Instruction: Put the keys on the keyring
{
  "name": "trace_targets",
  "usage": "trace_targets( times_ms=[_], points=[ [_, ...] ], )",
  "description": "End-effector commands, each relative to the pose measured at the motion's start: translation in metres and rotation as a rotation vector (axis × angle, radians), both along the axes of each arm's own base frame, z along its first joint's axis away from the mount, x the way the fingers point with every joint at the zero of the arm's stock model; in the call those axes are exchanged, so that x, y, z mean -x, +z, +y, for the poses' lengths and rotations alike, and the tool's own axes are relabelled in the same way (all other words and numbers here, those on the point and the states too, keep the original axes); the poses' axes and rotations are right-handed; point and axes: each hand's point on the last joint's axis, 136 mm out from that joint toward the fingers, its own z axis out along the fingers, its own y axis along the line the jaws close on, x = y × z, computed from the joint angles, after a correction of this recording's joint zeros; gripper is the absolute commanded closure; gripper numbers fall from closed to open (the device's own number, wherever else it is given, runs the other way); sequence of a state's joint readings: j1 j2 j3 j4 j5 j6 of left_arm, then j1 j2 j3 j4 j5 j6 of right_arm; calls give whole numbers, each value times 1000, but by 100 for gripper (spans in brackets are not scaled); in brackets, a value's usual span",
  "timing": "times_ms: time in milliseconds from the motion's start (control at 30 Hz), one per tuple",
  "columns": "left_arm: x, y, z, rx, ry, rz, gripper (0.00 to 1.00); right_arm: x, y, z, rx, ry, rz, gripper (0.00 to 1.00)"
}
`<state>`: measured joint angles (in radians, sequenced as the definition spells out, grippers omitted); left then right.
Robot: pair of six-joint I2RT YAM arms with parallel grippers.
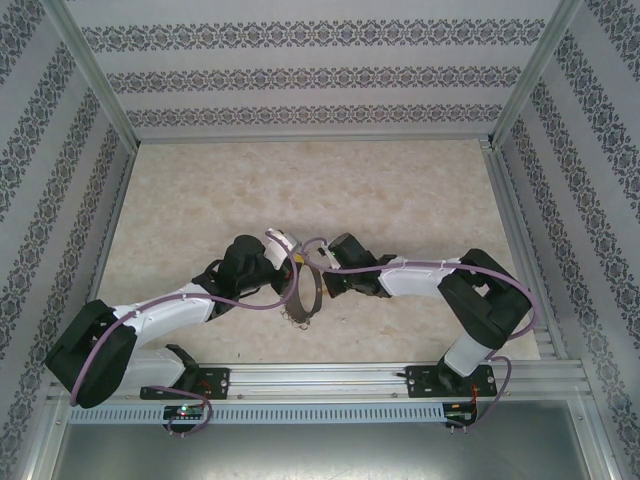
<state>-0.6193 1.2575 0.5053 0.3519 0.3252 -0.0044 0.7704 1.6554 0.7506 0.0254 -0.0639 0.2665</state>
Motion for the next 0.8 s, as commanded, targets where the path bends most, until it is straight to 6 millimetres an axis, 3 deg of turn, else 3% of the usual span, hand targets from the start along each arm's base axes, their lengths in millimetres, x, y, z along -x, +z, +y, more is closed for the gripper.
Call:
trace_targets(
  times_ms=[0, 333, 767],
  points=[
    [-7, 18, -4, 49, -4, -41, 100, 5, -3, -17, 35, -50, 26, 100],
    [-6, 17, -10, 47, -36, -22, 100, -2, 46, -35, -173, -133, -13, 100],
    [-5, 17, -19, 63, -80, 1, 100, 4, 75, -49, -378, -143, -14, 100]
  ],
)
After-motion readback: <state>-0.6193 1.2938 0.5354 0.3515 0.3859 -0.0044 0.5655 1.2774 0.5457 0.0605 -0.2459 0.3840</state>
